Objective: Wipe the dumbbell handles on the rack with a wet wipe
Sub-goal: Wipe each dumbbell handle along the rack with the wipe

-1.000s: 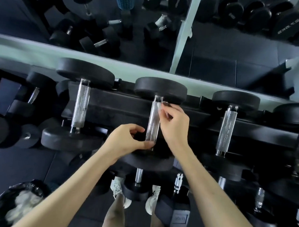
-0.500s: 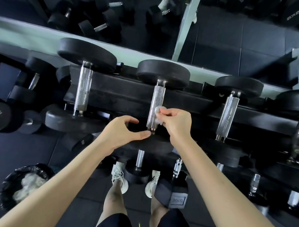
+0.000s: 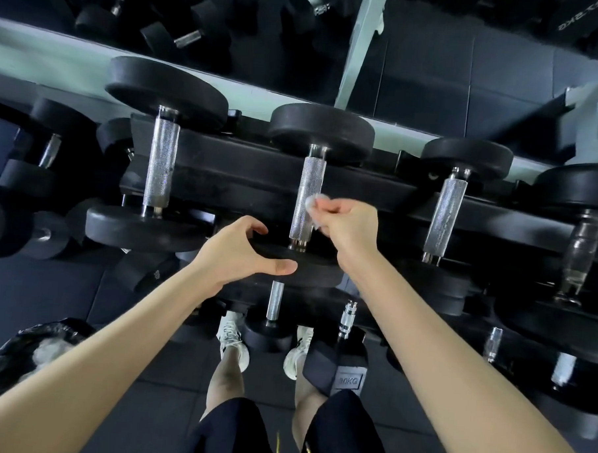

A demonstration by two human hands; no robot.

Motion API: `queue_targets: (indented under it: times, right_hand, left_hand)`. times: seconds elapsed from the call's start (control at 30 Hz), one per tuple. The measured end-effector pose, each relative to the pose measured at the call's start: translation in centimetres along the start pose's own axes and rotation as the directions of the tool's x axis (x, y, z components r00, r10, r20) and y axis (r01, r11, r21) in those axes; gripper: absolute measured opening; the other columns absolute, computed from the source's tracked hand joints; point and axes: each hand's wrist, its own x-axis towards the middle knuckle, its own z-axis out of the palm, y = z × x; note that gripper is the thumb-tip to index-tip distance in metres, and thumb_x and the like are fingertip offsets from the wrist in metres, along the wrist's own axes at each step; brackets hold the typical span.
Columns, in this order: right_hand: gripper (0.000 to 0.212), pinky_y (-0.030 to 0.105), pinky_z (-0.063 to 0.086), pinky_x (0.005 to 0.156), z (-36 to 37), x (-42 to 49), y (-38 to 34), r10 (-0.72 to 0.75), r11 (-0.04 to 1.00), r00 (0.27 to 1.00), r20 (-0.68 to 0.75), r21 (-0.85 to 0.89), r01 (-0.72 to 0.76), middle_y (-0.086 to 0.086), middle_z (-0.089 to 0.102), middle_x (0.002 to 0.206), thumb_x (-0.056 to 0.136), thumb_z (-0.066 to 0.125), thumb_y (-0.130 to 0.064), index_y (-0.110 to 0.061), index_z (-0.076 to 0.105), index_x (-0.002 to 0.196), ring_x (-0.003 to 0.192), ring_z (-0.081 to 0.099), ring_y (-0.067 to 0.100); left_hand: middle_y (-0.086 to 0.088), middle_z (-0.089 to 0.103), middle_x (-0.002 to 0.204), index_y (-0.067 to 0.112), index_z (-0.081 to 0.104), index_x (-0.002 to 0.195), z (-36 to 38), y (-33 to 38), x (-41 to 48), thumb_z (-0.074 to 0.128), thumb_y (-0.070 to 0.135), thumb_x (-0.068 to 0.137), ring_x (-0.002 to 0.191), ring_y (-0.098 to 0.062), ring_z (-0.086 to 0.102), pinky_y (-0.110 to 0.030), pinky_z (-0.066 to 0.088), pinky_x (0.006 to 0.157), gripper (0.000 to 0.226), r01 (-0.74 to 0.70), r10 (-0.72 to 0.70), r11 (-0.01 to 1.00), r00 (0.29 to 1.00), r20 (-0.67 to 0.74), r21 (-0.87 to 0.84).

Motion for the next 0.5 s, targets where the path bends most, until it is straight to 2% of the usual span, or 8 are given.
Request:
queue_targets:
  times: [0.07, 0.17, 0.27, 0.33, 0.4, 0.43, 0.47, 0.5]
  right_hand:
    - [0.014, 0.021, 0.056, 0.07, -0.3, -0.8, 1.1, 0.013, 0.998, 0.998, 0.063, -0.07, -0.008, -0.002, 0.07, 0.069, 0.073, 0.08, -0.012, -0.021, 0.071, 0.071, 0.064, 0.064, 0.008]
    - [0.01, 0.019, 0.056, 0.067, -1.0, -0.7, 1.4, 0.035, 0.995, 0.993, 0.109, -0.095, -0.025, -0.005, 0.07, 0.075, 0.074, 0.078, -0.003, -0.009, 0.074, 0.082, 0.069, 0.065, 0.011]
    - [0.013, 0.017, 0.054, 0.075, -1.4, -0.2, -0.2, -0.193, 0.976, 0.981, 0.001, -0.099, 0.193, -0.004, 0.074, 0.083, 0.075, 0.078, -0.011, -0.011, 0.076, 0.088, 0.077, 0.067, 0.004]
    - [0.012, 0.01, 0.049, 0.077, -1.0, 0.3, -1.7, -0.479, 0.844, 0.878, 0.006, -0.273, 0.462, -0.003, 0.074, 0.091, 0.081, 0.072, -0.01, -0.011, 0.076, 0.093, 0.083, 0.064, -0.002]
    - [0.013, 0.01, 0.042, 0.074, -0.3, 1.7, -2.0, -0.616, 0.641, 0.761, 0.204, -0.431, 0.635, -0.014, 0.066, 0.085, 0.088, 0.059, 0.0, 0.005, 0.07, 0.089, 0.079, 0.058, -0.003]
    - [0.02, 0.012, 0.037, 0.075, -0.1, 2.4, -2.1, -0.616, 0.536, 0.716, 0.33, -0.49, 0.687, -0.019, 0.055, 0.08, 0.09, 0.049, 0.003, -0.002, 0.036, 0.075, 0.076, 0.05, -0.002]
    - [0.029, 0.013, 0.035, 0.081, -0.1, 3.2, -1.6, -0.632, 0.402, 0.64, 0.437, -0.521, 0.753, -0.019, 0.048, 0.083, 0.09, 0.04, 0.003, -0.019, 0.056, 0.08, 0.081, 0.045, -0.002]
    - [0.031, 0.011, 0.032, 0.093, -0.2, 3.5, -1.2, -0.641, 0.293, 0.584, 0.498, -0.544, 0.786, -0.018, 0.051, 0.091, 0.089, 0.036, 0.001, -0.013, 0.062, 0.084, 0.092, 0.046, -0.002]
  left_hand:
    - [0.012, 0.053, 0.115, 0.031, 0.054, 0.113, -0.1, 0.1, 0.1, 0.086, 0.062, 0.029, 0.114, -0.011, 0.049, -0.032, 0.04, 0.1, 0.095, 0.007, -0.007, 1.0, 1.0, 0.015, 0.002]
    - [0.011, 0.051, 0.117, 0.03, 0.052, 0.116, -0.2, 0.2, -0.1, 0.078, 0.065, 0.025, 0.116, -0.012, 0.048, -0.031, 0.039, 0.099, 0.101, 0.018, -0.017, 1.0, 0.999, 0.044, -0.004]
    - [0.007, 0.052, 0.123, 0.029, 0.051, 0.118, -0.3, 0.3, -0.2, 0.075, 0.069, 0.022, 0.118, -0.015, 0.048, -0.034, 0.039, 0.102, 0.107, 0.028, -0.029, 1.0, 0.998, 0.056, 0.005]
    - [0.008, 0.053, 0.119, 0.03, 0.051, 0.117, -0.3, 0.3, -0.2, 0.079, 0.072, 0.019, 0.115, -0.015, 0.05, -0.035, 0.041, 0.101, 0.11, 0.039, -0.04, 0.999, 0.998, 0.058, 0.005]
    - [0.011, 0.056, 0.108, 0.031, 0.051, 0.115, -0.3, 0.2, -0.1, 0.082, 0.07, 0.02, 0.111, -0.014, 0.052, -0.034, 0.042, 0.099, 0.108, 0.044, -0.043, 0.999, 0.997, 0.063, -0.006]
    - [0.013, 0.056, 0.103, 0.031, 0.051, 0.115, -0.2, 0.1, 0.0, 0.084, 0.068, 0.022, 0.11, -0.014, 0.053, -0.034, 0.042, 0.098, 0.105, 0.045, -0.044, 0.999, 0.997, 0.067, -0.01]
    - [0.013, 0.056, 0.102, 0.032, 0.051, 0.115, -0.2, 0.1, 0.0, 0.084, 0.067, 0.023, 0.109, -0.014, 0.054, -0.034, 0.043, 0.098, 0.103, 0.044, -0.043, 0.999, 0.997, 0.067, -0.009]
    - [0.011, 0.057, 0.106, 0.033, 0.05, 0.115, -0.2, 0.1, 0.0, 0.082, 0.068, 0.022, 0.109, -0.014, 0.054, -0.034, 0.043, 0.099, 0.104, 0.04, -0.039, 0.999, 0.997, 0.065, -0.004]
